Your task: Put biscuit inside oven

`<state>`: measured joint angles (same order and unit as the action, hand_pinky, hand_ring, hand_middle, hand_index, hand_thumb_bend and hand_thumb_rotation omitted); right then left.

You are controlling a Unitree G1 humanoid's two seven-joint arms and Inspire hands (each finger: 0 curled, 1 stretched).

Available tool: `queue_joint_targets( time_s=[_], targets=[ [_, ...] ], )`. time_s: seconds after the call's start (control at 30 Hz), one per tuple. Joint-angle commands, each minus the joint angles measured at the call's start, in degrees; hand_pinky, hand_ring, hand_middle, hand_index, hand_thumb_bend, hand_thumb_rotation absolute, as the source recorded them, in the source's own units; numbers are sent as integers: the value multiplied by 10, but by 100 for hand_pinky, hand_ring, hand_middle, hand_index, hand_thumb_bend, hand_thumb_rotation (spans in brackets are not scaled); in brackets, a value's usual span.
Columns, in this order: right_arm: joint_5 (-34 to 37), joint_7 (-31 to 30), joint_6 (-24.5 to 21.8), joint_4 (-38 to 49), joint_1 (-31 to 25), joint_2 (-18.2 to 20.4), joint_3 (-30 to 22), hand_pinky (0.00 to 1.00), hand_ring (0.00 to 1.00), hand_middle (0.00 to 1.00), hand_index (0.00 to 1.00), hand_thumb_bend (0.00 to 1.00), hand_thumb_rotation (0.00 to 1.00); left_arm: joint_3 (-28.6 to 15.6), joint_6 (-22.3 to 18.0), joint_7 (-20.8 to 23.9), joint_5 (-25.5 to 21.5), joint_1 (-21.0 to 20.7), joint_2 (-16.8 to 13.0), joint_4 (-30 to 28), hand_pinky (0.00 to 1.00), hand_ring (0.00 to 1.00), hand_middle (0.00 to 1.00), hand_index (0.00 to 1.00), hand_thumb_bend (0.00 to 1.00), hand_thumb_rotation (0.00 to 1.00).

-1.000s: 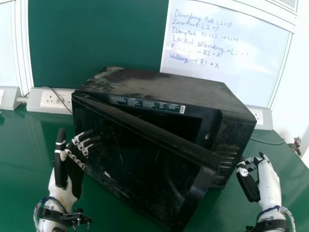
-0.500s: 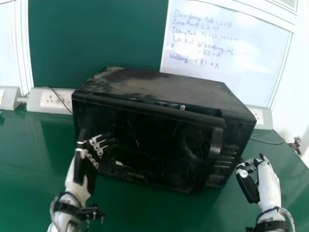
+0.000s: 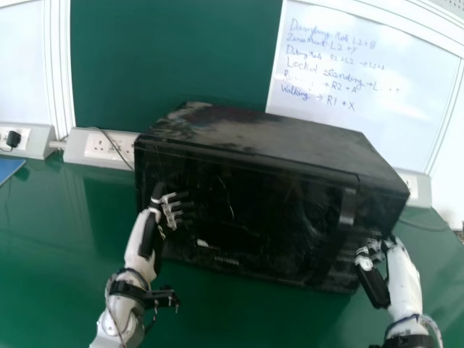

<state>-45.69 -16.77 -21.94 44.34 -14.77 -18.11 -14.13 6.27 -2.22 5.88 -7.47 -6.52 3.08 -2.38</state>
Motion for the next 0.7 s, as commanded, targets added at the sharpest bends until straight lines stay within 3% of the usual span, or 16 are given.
queue_joint_targets(
  time_s=[0.0,0.4,0.67],
  targets=[
    [0,2,1,9,-5,1,-2,20,28,40,52,52,1,12,9,4,3,-29,46,23,76,76,75,71,68,59],
    [0,6,1,9,-6,5,0,20,27,40,52,52,0,15,6,9,7,-28,38,20,75,74,73,70,66,61],
    [-2,12,2,7,-6,8,5,21,29,41,53,52,1,18,15,-26,-29,23,23,-59,76,74,72,70,68,58]
  ],
)
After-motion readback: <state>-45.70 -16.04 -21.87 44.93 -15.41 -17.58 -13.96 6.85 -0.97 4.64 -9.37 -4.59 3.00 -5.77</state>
